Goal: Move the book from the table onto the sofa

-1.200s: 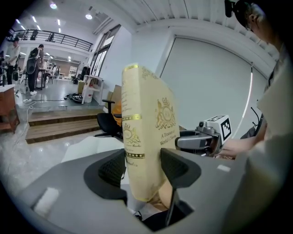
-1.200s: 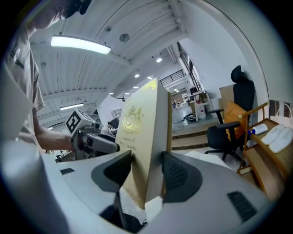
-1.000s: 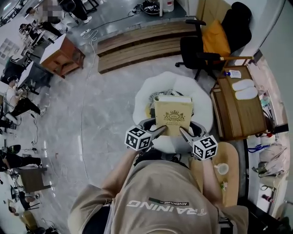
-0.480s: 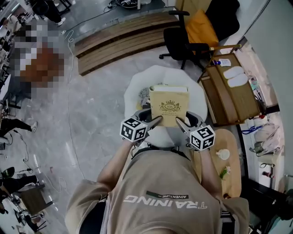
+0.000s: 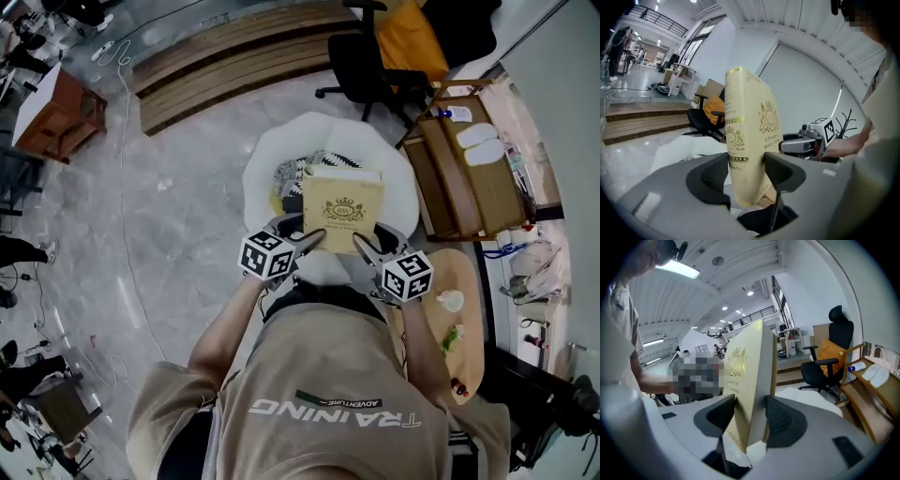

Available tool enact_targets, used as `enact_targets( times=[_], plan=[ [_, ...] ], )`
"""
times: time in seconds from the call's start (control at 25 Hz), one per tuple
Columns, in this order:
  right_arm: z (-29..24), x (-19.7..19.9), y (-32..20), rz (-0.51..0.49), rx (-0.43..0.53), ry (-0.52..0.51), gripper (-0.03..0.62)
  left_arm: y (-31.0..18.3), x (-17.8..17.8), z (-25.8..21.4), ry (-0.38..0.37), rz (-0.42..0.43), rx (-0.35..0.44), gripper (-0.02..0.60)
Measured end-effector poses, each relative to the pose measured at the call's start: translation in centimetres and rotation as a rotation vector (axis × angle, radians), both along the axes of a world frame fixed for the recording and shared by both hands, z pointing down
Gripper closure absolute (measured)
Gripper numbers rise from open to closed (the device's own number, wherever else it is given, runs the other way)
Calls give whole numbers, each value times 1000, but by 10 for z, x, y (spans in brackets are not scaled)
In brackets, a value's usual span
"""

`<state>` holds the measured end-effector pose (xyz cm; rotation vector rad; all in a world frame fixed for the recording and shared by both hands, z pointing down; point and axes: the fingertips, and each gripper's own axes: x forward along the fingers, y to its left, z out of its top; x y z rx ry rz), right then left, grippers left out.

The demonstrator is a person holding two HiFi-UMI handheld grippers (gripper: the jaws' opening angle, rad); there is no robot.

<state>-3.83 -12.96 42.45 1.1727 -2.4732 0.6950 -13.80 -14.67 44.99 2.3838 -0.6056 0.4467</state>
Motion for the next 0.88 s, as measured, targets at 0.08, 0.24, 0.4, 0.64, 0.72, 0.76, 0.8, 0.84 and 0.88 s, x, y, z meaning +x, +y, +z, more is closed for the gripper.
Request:
enact_targets(
  times=[0.08,0.24,0.4,0.64,0.72,0.76,0.8,0.84,0.88],
  plan=[
    [10,2,0,-7,-21,3,382,1,2,12,-4,3,-27,348],
    [31,10,2,-19,-58,-6,382,3,9,31,-6,4,-59,348],
    [56,19,9,-22,-103,-12,382,9,18,54,-6,0,-101,348],
    [101,40,15,-25,-172,-21,382,19,38,101,-18,-6,-188,348],
    [121,45,8,-27,-191,-28,382,11,43,120,-16,-6,-198,348],
    [130,46,6,-27,-204,-33,382,9,44,128,-17,-8,-199,348],
    [138,48,5,-27,-218,-39,382,7,46,135,-17,-9,-199,348],
    [146,49,4,-27,-230,-45,382,6,47,142,-16,-10,-200,348],
    [153,51,3,-28,-235,-50,382,5,48,149,-13,-11,-204,348]
  ],
)
